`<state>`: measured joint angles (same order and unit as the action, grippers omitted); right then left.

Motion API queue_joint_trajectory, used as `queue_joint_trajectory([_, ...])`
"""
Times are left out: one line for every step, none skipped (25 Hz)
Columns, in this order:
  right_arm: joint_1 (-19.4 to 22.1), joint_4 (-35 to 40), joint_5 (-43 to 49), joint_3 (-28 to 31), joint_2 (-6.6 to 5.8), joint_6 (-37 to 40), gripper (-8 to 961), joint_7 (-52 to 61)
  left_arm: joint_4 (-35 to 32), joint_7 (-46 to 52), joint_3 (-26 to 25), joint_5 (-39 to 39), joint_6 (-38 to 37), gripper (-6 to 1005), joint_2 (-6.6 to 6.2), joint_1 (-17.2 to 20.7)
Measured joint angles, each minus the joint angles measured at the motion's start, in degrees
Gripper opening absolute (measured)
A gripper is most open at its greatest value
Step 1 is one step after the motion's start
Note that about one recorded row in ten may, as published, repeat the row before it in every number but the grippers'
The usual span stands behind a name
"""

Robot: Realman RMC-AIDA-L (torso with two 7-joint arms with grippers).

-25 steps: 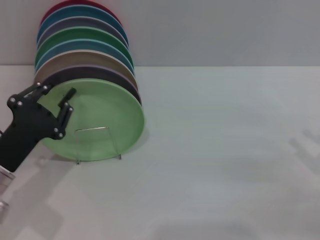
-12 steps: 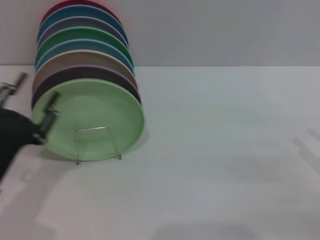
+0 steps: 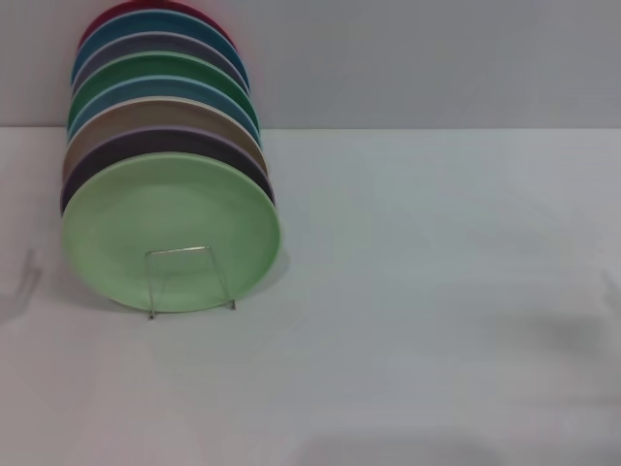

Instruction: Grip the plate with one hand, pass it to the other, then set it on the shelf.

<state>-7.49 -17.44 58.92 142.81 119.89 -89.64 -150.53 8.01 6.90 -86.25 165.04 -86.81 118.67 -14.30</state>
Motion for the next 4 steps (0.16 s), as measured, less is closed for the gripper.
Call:
queue_joint_trajectory([-0.33, 0.74, -0.48, 0.12, 0.00, 0.00, 724, -0.31, 0.00, -0.13, -0.27, 0.00, 0.30, 720, -0.01, 0.09])
queue_joint_trajectory([-0.61, 1.22, -0.70, 0.24, 0.00, 0.00, 761, -0.39, -0.01, -0.23, -0.81, -0.04, 0.94, 751, -0.01, 0.11])
queue_joint_trajectory([-0.82, 1.48, -0.92, 0.40, 0.00, -0.01, 799, -0.39, -0.02, 0.15, -1.98, -0.11, 1.83, 781, 0.01, 0.23])
queue_joint_trajectory([-0.82, 1.48, -0.92, 0.40, 0.00, -0.01, 799, -0.39, -0.02, 0.15, -1.98, -0.11, 1.83, 781, 0.01, 0.23])
